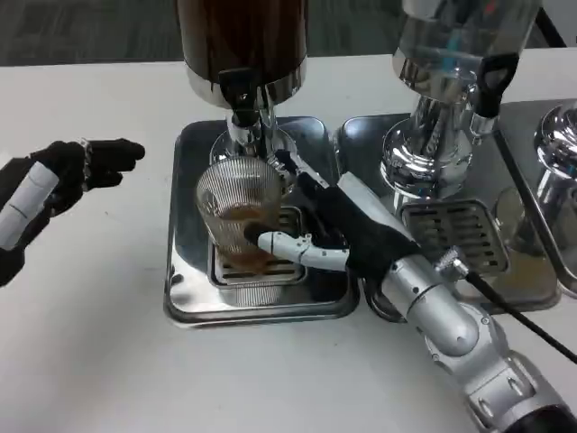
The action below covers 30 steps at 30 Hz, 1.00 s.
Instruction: Grasp the cup under the faucet to collect the drink, then remove the cup.
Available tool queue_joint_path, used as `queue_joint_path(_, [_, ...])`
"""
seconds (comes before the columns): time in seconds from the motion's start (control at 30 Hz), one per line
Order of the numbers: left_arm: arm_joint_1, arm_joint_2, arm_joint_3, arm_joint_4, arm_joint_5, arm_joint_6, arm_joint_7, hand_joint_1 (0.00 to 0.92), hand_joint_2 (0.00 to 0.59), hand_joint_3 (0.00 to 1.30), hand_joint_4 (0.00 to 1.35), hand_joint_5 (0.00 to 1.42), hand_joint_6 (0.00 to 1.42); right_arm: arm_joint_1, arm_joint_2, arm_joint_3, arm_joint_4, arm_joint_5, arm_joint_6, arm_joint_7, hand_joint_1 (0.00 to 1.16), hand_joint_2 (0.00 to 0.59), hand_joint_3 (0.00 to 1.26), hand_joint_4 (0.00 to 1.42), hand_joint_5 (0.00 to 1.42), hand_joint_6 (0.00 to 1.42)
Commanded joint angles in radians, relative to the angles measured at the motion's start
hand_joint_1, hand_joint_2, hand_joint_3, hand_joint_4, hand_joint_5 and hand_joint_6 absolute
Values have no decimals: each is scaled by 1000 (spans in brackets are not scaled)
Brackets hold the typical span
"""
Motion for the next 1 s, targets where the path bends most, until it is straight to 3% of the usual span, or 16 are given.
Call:
queue_joint_path(0.03, [11,14,4,22,10,7,11,0,96,413,231,193,188,12,10,8,-25,-22,7,-36,448,204,0,0,0,2])
queue_joint_path(0.33, [30,17,9,32,14,10,20,0,103,427,241,202,188,18,25,17,-24,-30,10,-47,453,204,0,0,0,50])
queue_joint_path(0.73, [40,23,7,41,25,12,27,0,109,428,249,205,200,15,34,-15,51,114,-70,65,328,178,0,0,0,64])
queue_joint_path(1.0, [41,23,6,48,30,16,33,0,120,439,255,206,203,17,36,-8,56,101,-91,51,371,181,0,0,0,82])
